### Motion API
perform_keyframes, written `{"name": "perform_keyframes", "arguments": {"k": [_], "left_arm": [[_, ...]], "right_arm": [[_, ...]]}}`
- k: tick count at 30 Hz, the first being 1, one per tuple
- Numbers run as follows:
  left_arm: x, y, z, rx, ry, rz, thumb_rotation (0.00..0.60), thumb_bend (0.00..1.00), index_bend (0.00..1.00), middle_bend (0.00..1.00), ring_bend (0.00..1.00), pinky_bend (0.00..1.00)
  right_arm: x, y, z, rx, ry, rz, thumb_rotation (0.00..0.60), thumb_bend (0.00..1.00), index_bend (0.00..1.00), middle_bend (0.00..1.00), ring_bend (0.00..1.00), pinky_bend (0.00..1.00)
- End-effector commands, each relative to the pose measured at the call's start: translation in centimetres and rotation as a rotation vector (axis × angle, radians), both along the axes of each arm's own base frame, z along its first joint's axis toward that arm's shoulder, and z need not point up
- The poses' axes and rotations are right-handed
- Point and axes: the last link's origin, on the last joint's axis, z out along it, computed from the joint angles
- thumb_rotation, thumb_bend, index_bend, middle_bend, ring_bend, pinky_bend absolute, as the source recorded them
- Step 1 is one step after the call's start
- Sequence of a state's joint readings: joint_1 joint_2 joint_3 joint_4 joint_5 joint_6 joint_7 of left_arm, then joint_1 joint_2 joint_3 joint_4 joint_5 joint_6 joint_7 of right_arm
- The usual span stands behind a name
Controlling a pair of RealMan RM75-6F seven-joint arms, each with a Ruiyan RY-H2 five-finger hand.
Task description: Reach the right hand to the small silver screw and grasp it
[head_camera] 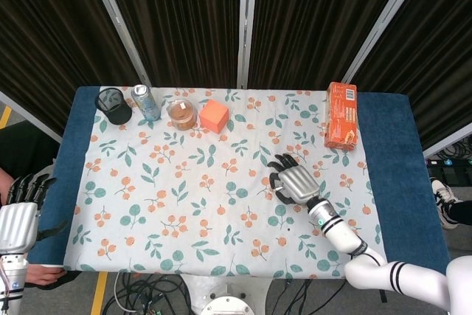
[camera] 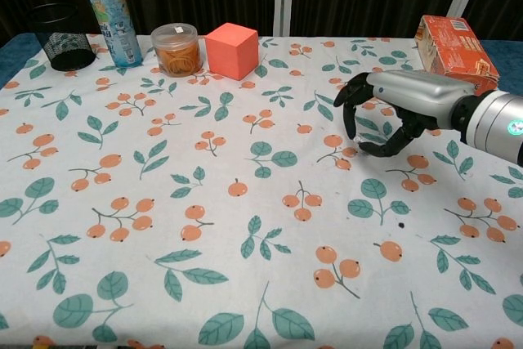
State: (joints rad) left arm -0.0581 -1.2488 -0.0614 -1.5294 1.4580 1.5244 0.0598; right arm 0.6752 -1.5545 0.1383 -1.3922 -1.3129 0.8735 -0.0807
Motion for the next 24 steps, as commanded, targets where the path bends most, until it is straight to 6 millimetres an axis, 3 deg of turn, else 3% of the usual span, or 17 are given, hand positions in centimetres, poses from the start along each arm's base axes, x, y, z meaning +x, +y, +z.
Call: {"name": "perform_keyframes", "arguments": {"k": [1, 14, 21, 24], "left_arm": [[0.0, 0.1, -0.1, -0.002, 0.002, -0.001, 0.6, 0.0, 0.17, 0.12, 0.04, 0.0], [0.0, 0.0, -0.1, -0.003, 0.005, 0.002, 0.6, 0.0, 0.17, 0.12, 0.04, 0.0], [0.0, 0.1, -0.1, -0.002, 0.006, 0.001, 0.6, 0.0, 0.17, 0.12, 0.04, 0.0], [0.1, 0.2, -0.1, -0.002, 0.007, -0.002, 0.6, 0.0, 0.17, 0.12, 0.04, 0.0]], "right_arm": [[-1.1, -0.6, 1.0, 0.053, -0.143, -0.145, 0.6, 0.31, 0.55, 0.19, 0.0, 0.0], [-2.6, -1.1, 0.6, 0.078, -0.192, -0.187, 0.6, 0.31, 0.54, 0.18, 0.0, 0.0], [-2.4, -0.5, 0.9, 0.093, -0.193, -0.149, 0.6, 0.31, 0.3, 0.16, 0.0, 0.0], [-2.2, -0.3, 1.3, 0.091, -0.195, -0.132, 0.6, 0.3, 0.25, 0.16, 0.0, 0.0]]}}
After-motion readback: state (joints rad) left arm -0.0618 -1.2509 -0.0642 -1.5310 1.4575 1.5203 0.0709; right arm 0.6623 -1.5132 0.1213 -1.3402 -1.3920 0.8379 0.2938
